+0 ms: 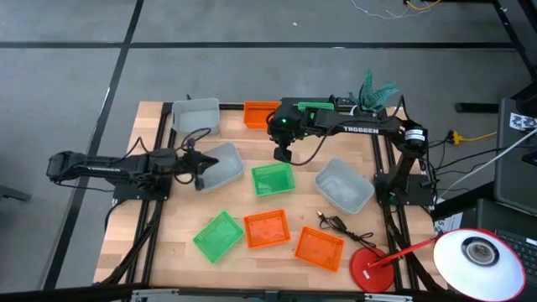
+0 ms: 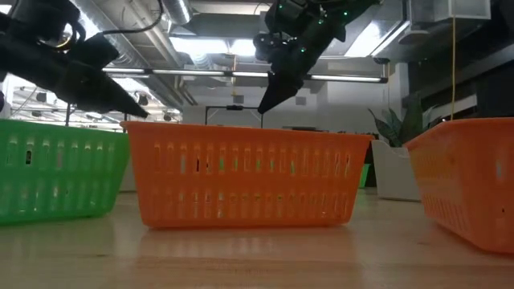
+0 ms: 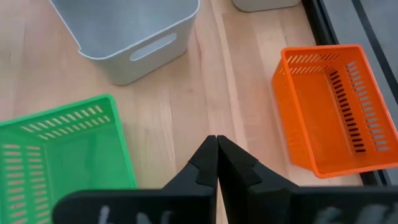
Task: Stack baskets by color
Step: Stack the middle green bin on top of the top green bin
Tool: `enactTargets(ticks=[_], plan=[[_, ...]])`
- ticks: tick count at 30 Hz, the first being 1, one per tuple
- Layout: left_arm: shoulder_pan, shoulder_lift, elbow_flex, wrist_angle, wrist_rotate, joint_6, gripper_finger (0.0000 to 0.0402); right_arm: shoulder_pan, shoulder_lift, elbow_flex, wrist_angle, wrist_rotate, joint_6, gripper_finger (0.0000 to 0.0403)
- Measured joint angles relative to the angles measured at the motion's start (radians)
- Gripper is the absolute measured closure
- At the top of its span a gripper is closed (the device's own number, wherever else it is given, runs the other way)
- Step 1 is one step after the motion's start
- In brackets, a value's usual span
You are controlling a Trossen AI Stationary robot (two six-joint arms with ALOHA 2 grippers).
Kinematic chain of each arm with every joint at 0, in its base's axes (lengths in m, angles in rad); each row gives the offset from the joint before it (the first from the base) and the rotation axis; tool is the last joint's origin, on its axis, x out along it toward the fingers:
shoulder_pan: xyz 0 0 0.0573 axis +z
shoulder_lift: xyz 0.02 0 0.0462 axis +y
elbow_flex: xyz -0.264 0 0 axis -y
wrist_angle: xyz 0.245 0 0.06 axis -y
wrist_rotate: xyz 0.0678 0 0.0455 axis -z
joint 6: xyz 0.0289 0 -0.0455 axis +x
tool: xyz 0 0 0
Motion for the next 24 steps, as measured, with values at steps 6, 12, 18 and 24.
enactTargets(ticks=[6,12,18,24], plan=[[0.001,-0.041,-0.052,0.082,0.02,0.004,0.0388,0.0,0.0,0.0,0.001,0.0,0.001,0.039],[0.001,-0.067,-0.059,0.081,0.022,0.001,0.0388,0.001,0.0,-0.001,0.026,-0.001,-0.004,0.0326],[0.001,-0.067,-0.059,0.076,0.023,0.002,0.0388,0.02,0.0,-0.001,0.014,-0.067,0.086,0.0258],[0.001,-0.067,-0.059,0.076,0.022,0.002,0.0388,0.07,0.048,-0.002,0.0,-0.227,0.066,0.0242]])
